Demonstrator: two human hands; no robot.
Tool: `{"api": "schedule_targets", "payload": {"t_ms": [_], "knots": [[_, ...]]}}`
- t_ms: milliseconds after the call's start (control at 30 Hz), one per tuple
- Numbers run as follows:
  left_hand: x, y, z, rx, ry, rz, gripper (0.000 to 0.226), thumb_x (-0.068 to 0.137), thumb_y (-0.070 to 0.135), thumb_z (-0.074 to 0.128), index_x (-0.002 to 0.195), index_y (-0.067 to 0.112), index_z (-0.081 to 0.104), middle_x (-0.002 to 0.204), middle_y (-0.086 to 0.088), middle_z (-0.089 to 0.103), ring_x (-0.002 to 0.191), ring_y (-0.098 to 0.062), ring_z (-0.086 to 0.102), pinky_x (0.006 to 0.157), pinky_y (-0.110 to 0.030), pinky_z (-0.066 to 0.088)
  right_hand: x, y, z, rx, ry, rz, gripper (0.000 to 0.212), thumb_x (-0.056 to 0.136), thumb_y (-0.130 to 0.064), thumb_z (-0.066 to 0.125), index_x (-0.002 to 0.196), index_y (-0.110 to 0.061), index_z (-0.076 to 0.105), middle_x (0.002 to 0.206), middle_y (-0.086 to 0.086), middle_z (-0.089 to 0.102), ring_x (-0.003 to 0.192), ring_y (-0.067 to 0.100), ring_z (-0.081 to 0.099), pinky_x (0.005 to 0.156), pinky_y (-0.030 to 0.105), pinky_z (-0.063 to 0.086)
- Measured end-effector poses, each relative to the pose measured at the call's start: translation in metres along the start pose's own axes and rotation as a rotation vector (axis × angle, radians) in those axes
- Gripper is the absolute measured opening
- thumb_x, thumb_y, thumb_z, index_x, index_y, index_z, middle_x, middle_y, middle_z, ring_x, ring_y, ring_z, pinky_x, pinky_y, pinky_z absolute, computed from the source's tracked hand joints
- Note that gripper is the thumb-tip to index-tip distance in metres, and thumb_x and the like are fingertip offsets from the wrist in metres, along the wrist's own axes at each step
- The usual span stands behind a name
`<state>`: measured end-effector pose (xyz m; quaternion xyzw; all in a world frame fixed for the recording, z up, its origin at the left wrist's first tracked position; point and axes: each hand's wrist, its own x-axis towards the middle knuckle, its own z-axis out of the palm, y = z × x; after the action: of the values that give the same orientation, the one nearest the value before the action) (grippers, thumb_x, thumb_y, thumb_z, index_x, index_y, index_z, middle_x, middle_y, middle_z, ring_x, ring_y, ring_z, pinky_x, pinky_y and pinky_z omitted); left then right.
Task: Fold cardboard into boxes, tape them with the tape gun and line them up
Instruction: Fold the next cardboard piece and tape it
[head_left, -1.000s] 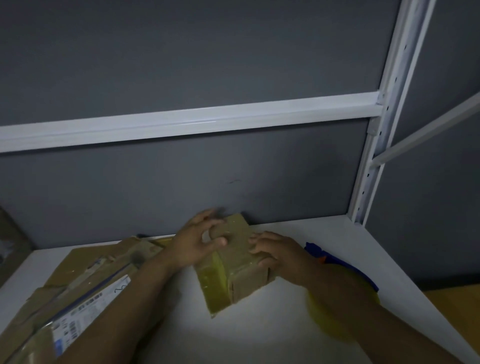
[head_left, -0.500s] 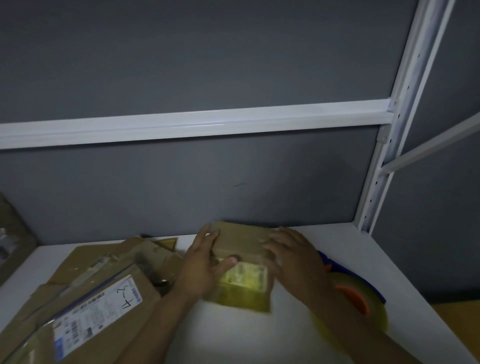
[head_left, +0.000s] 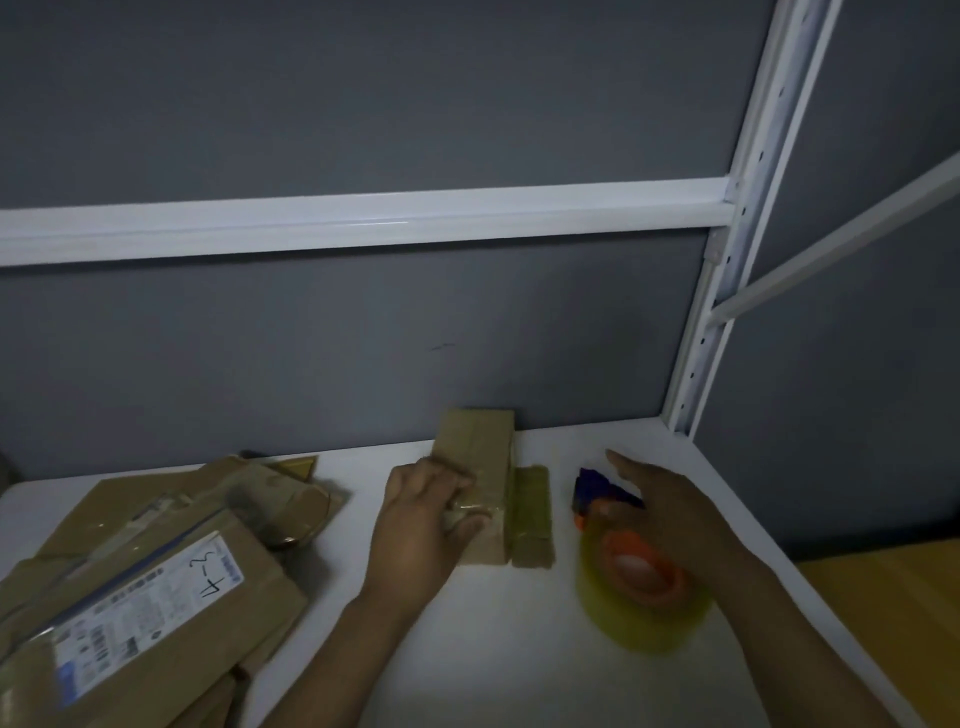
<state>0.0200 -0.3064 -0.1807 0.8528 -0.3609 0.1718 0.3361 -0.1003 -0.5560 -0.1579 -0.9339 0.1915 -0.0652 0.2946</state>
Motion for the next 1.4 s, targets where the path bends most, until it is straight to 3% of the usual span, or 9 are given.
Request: {"api": "schedule_targets", "payload": {"t_ms": [200,367,567,767,867,967,1067,1167,1400], "knots": [[0.008,0.017,0.007,0.153,0.016,0.031,0.041,0.08,0.05,0.059,0.103,0.017,0.069,0.11,-0.003,0.064,0.101,-0.026,0.058,0.086,-0.031,0.043,-0.013,0.034,0.006,-0.033,0.02,0.09,0.018,0.088,-0.027,0.064,0.101,-0.015,0.067,0.092,0.001,0.069,0.089,0.019,0.065,0.077,0.024,0.05],[0.006,0.057,-0.005,-0.075,0.083,0.063,0.035,0.092,0.048,0.055,0.101,0.016,0.066,0.104,0.002,0.061,0.09,-0.011,0.056,0.075,-0.023,0.05,-0.023,0.009,-0.002,-0.054,0.262,-0.059,0.038,0.085,-0.039,0.067,0.116,-0.017,0.061,0.103,0.002,0.063,0.085,0.01,0.052,0.067,0.017,0.037],[0.013,0.1,-0.032,-0.641,-0.181,-0.22,0.029,0.086,0.026,0.07,0.113,0.021,0.061,0.094,0.012,0.068,0.082,0.008,0.063,0.064,-0.007,0.046,-0.023,-0.055,-0.023,0.009,0.746,-0.438,0.051,0.078,-0.055,0.057,0.11,-0.017,0.064,0.09,-0.016,0.052,0.08,-0.004,0.042,0.063,0.001,0.033],[0.008,0.076,-0.042,-0.884,-0.068,-0.282,0.044,0.076,0.032,0.071,0.118,0.027,0.058,0.105,0.012,0.071,0.093,-0.004,0.067,0.074,-0.015,0.051,-0.018,-0.084,-0.044,0.318,0.133,-0.602,0.063,0.082,-0.046,0.066,0.133,-0.059,0.032,0.125,-0.041,0.039,0.118,-0.012,0.042,0.09,0.004,0.036],[0.008,0.069,-0.05,-0.922,-0.11,-0.256,0.037,0.084,0.016,0.07,0.119,0.022,0.06,0.109,0.01,0.071,0.101,-0.011,0.067,0.078,-0.019,0.052,-0.013,-0.084,-0.04,0.202,0.12,-0.62,0.063,0.086,-0.05,0.057,0.134,-0.068,0.022,0.131,-0.019,0.045,0.118,-0.005,0.044,0.093,0.008,0.037],[0.016,0.063,-0.063,-1.049,-0.041,-0.383,0.039,0.083,-0.006,0.055,0.115,0.014,0.065,0.108,0.0,0.073,0.103,-0.019,0.067,0.081,-0.027,0.053,-0.013,-0.076,-0.037,0.14,0.182,-0.644,0.062,0.086,-0.044,0.06,0.134,-0.062,0.027,0.122,-0.023,0.042,0.111,-0.017,0.037,0.087,0.0,0.03],[0.029,0.068,-0.077,-1.327,-0.044,-0.61,0.026,0.089,0.02,0.051,0.106,0.005,0.065,0.097,-0.011,0.072,0.079,-0.019,0.07,0.07,-0.029,0.049,-0.011,-0.066,-0.035,0.132,0.187,-0.61,0.061,0.087,-0.033,0.067,0.134,-0.05,0.031,0.118,-0.029,0.036,0.107,-0.027,0.032,0.083,-0.005,0.026],[0.039,0.074,-0.075,-1.24,-0.059,-0.74,0.036,0.099,0.038,0.048,0.085,0.008,0.063,0.069,-0.005,0.067,0.054,-0.013,0.06,0.055,-0.024,0.044,-0.01,-0.059,-0.032,0.082,0.182,-0.621,0.06,0.085,-0.038,0.065,0.135,-0.047,0.033,0.118,-0.028,0.036,0.109,-0.025,0.031,0.086,-0.004,0.025],[0.046,0.068,-0.058,-1.035,0.025,-0.718,0.039,0.093,0.002,0.056,0.054,0.011,0.057,0.047,-0.003,0.053,0.045,-0.012,0.043,0.047,-0.023,0.035,-0.01,-0.05,-0.047,0.028,0.159,-0.643,0.061,0.08,-0.042,0.066,0.134,-0.043,0.039,0.113,-0.022,0.041,0.104,-0.017,0.039,0.082,-0.002,0.031]]}}
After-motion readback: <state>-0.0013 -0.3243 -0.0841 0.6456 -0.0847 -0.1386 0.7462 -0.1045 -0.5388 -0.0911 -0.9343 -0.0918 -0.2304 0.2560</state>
